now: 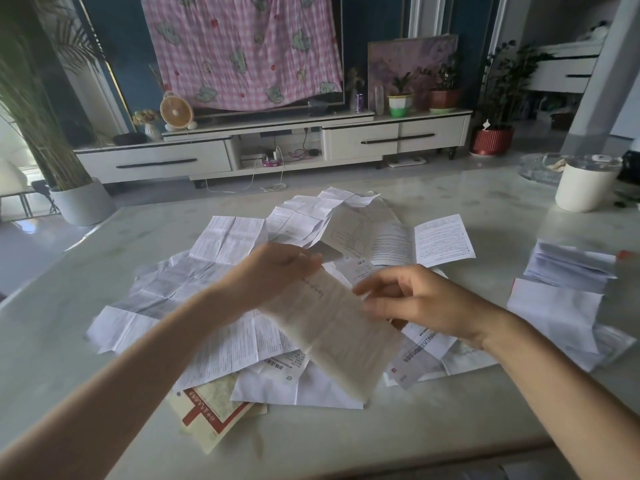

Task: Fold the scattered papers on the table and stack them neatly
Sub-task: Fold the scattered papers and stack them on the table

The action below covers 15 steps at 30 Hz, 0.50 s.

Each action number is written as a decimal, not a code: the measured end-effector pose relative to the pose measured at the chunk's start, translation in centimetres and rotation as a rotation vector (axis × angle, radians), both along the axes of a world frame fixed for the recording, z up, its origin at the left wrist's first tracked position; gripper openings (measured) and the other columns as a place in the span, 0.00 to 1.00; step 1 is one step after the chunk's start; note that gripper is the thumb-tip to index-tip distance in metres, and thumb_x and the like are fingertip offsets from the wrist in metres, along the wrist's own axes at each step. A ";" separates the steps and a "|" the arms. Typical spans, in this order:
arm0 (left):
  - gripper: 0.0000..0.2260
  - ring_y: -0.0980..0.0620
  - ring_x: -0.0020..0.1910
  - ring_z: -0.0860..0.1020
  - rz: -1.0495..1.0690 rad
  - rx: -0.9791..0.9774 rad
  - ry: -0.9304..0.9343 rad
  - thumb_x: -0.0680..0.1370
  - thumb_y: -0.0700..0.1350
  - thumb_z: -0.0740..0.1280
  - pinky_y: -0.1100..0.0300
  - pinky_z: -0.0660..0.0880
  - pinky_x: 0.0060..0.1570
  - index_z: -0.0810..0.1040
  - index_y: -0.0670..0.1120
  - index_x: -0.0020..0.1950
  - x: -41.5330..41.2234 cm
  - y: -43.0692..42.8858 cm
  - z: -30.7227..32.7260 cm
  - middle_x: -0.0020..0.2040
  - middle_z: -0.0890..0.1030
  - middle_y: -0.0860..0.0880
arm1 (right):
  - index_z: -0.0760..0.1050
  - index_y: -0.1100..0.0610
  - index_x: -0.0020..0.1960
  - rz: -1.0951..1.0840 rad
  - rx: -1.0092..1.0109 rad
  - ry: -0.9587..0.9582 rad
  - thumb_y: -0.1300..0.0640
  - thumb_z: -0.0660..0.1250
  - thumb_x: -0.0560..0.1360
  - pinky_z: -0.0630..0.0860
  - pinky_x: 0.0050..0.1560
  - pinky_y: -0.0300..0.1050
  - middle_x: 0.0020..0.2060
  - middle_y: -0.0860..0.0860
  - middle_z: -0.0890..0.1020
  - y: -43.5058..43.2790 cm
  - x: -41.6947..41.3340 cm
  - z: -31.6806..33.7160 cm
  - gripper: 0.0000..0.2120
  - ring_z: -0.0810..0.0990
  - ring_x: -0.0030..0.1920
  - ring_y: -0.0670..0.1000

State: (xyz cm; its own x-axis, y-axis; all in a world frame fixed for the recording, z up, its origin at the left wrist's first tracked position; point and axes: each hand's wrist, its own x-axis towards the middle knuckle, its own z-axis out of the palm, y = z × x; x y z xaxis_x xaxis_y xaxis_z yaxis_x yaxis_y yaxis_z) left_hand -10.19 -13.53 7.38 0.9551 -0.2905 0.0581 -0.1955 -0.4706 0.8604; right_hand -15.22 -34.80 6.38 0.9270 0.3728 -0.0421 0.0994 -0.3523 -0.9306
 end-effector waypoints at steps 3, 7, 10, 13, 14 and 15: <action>0.23 0.51 0.35 0.73 -0.081 0.060 0.008 0.69 0.60 0.68 0.56 0.69 0.42 0.79 0.38 0.41 -0.2 -1.1 0.2 0.34 0.75 0.49 | 0.79 0.58 0.44 -0.003 -0.026 -0.064 0.57 0.69 0.73 0.75 0.43 0.39 0.39 0.53 0.83 1.3 0.2 0.0 0.04 0.80 0.40 0.45; 0.18 0.54 0.30 0.79 -0.041 -0.184 0.144 0.81 0.51 0.57 0.64 0.76 0.33 0.80 0.42 0.40 0.1 0.0 1.7 0.33 0.82 0.50 | 0.78 0.64 0.41 -0.114 -0.030 -0.107 0.57 0.68 0.74 0.73 0.39 0.40 0.35 0.53 0.81 0.9 0.5 -0.2 0.09 0.77 0.36 0.46; 0.20 0.49 0.46 0.83 -0.126 -0.340 0.184 0.77 0.60 0.57 0.55 0.79 0.46 0.78 0.47 0.55 -0.2 1.1 1.0 0.48 0.84 0.46 | 0.77 0.66 0.42 -0.330 0.195 -0.148 0.57 0.67 0.75 0.72 0.42 0.44 0.37 0.58 0.81 0.4 0.7 -0.6 0.10 0.77 0.38 0.49; 0.17 0.47 0.47 0.83 -0.184 -0.252 0.196 0.74 0.56 0.63 0.56 0.80 0.46 0.79 0.44 0.54 -2.2 -1.2 -1.0 0.49 0.84 0.44 | 0.77 0.59 0.40 -0.386 0.304 -0.139 0.57 0.66 0.75 0.72 0.41 0.40 0.36 0.51 0.81 0.8 0.6 -0.7 0.07 0.77 0.37 0.46; 0.12 0.48 0.43 0.83 -0.148 -0.281 0.194 0.76 0.51 0.65 0.58 0.80 0.42 0.80 0.44 0.51 -2.8 -2.3 -1.3 0.46 0.84 0.45 | 0.77 0.58 0.40 -0.382 0.281 -0.138 0.57 0.66 0.75 0.72 0.40 0.40 0.36 0.51 0.81 0.9 0.7 -0.9 0.07 0.78 0.37 0.45; 0.07 0.50 0.40 0.82 -0.090 -0.314 0.165 0.77 0.46 0.66 0.59 0.80 0.38 0.80 0.44 0.47 -3.1 -3.2 -1.6 0.42 0.83 0.46 | 0.78 0.58 0.42 -0.379 0.262 -0.133 0.57 0.66 0.76 0.72 0.41 0.41 0.36 0.52 0.82 1.0 0.5 -1.0 0.06 0.78 0.38 0.47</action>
State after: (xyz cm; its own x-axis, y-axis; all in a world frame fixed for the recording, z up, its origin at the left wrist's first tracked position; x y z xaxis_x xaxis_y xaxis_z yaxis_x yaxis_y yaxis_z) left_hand -13.28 -16.78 5.77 0.9303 -0.3667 0.0050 -0.0707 -0.1661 0.9836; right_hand -14.68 -33.84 5.42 0.9906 -0.0101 0.1361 0.1333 -0.1422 -0.9808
